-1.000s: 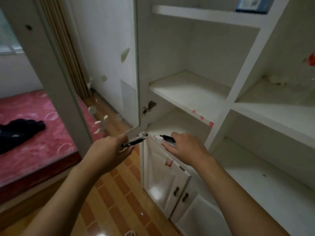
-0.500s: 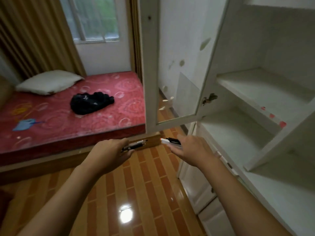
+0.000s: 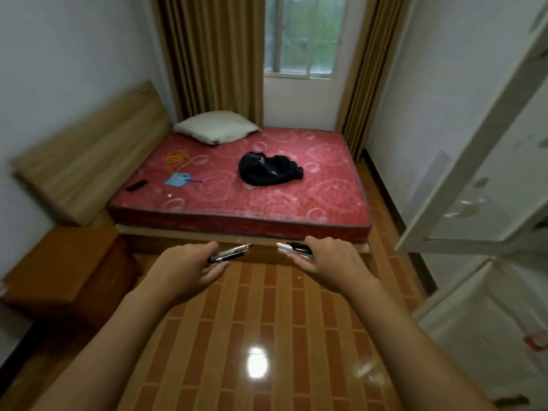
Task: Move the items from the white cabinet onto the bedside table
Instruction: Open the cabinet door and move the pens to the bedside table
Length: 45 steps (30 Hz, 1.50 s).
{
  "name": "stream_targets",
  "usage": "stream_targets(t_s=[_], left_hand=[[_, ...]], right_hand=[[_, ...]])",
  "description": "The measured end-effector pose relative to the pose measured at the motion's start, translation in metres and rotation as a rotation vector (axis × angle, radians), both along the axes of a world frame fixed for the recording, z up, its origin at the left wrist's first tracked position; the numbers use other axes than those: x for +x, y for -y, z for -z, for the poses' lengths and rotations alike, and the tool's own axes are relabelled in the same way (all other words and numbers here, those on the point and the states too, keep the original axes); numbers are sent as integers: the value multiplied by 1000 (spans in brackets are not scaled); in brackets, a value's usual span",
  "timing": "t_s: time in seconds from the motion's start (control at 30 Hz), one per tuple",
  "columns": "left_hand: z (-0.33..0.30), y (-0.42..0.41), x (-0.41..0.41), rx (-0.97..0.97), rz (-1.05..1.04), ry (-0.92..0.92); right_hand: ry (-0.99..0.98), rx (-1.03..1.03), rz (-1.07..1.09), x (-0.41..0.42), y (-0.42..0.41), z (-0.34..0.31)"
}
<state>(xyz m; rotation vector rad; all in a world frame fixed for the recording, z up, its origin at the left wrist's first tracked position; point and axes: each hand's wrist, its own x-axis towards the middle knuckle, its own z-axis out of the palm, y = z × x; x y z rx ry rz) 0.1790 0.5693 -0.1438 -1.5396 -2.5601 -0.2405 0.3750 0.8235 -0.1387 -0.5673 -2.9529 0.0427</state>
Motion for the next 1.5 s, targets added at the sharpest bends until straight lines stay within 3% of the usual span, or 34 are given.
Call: stream_targets(t_s=[0.3,0.77,1.1,1.5], left_hand=[[0,188,-113,0,-266,28],[16,384,-179,94,-714,117],[25,416,-302,61,-885,121],[21,387,-463,16,-888,169]], right_hand=[[21,-1,-249,-181,145,-4],[56,-44,-642,-395,309,9],[26,-77,-797,-570,344,36],[0,-141,-799,-747,328,45]])
